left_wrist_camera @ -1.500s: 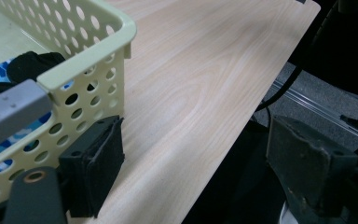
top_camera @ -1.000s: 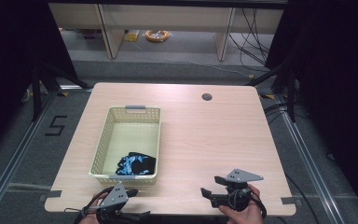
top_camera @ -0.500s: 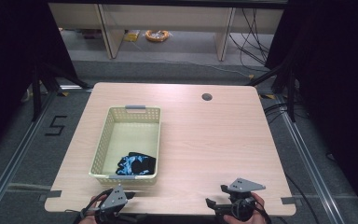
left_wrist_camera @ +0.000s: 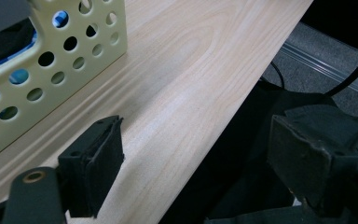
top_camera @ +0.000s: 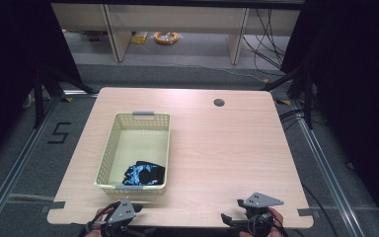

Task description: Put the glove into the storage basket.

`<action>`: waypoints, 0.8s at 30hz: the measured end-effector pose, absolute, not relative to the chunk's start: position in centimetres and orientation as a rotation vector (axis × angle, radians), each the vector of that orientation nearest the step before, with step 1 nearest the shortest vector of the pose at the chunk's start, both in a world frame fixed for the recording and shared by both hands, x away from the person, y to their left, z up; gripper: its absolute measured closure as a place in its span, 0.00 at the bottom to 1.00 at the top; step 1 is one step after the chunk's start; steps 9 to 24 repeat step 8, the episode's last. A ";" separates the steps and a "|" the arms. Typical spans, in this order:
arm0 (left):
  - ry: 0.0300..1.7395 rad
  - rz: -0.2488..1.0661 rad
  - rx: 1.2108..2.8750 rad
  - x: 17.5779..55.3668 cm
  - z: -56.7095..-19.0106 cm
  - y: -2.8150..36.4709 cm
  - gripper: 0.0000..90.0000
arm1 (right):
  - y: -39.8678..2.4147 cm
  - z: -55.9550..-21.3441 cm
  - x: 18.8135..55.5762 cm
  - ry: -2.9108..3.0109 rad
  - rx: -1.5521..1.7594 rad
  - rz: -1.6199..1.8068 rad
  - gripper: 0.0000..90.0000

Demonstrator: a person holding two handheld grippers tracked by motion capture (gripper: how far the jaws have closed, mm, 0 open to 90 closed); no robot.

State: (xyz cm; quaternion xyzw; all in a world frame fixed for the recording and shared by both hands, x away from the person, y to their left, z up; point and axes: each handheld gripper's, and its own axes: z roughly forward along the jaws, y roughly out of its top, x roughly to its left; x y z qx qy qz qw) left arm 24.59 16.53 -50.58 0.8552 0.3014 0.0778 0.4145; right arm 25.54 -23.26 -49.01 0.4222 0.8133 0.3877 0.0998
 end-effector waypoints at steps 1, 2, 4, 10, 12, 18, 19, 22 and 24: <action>0.733 0.210 2.159 24.7 -50.5 16.6 0.20 | -23.1 -49.1 25.6 2.410 1.265 1.170 0.25; 0.735 0.209 2.158 24.7 -50.6 16.6 0.20 | -23.1 -49.1 25.6 2.410 1.265 1.170 0.25; 0.735 0.205 2.152 24.7 -50.6 16.5 0.20 | -23.1 -49.1 25.6 2.411 1.258 1.171 0.25; 0.735 0.208 2.158 24.7 -50.6 16.6 0.20 | -23.2 -48.9 25.5 2.395 1.259 1.162 0.24; 0.735 0.208 2.158 24.7 -50.6 16.6 0.20 | -23.2 -48.9 25.5 2.395 1.259 1.162 0.24; 0.735 0.208 2.158 24.7 -50.6 16.6 0.20 | -23.2 -48.9 25.5 2.395 1.259 1.162 0.24; 0.735 0.208 2.158 24.7 -50.6 16.6 0.20 | -23.2 -48.9 25.5 2.395 1.259 1.162 0.24; 0.735 0.208 2.158 24.7 -50.6 16.6 0.20 | -23.2 -48.9 25.5 2.395 1.259 1.162 0.24; 0.735 0.208 2.158 24.7 -50.6 16.6 0.20 | -23.2 -48.9 25.5 2.395 1.259 1.162 0.24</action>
